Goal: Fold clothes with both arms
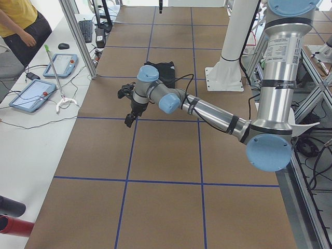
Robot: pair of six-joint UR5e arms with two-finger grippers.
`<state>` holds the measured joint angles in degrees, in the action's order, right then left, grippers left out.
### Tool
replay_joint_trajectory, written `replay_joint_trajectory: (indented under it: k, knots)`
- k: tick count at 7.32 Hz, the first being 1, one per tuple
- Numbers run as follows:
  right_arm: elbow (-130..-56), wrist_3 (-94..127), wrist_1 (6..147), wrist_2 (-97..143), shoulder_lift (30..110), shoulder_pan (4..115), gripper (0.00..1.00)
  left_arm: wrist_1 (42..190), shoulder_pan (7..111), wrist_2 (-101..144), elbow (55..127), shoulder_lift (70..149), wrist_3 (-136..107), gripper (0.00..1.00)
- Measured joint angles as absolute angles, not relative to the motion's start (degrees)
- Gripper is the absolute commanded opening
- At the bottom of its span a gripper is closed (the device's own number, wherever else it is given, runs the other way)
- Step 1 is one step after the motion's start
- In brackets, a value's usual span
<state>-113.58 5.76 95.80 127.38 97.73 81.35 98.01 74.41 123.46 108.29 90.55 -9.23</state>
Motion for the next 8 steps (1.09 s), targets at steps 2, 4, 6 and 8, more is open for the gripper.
replay_joint_trajectory:
  k: [2,4,6,8]
  knots:
    - [-112.91,-4.78,95.52,128.42,105.51,88.08,1.00,92.46,80.97,125.58,107.75,87.81,-1.30,1.00]
    - [-113.06,-5.56,95.25,128.71,108.21,90.38,1.00,91.82,86.05,127.39,107.15,83.16,3.83,1.00]
    - [-113.19,-2.07,94.99,129.78,107.76,90.16,1.00,91.51,88.06,133.29,106.91,80.24,4.39,1.00]
    - [-113.13,-1.02,94.91,130.14,106.89,89.35,1.00,91.49,89.22,135.49,106.96,79.56,4.20,1.00]
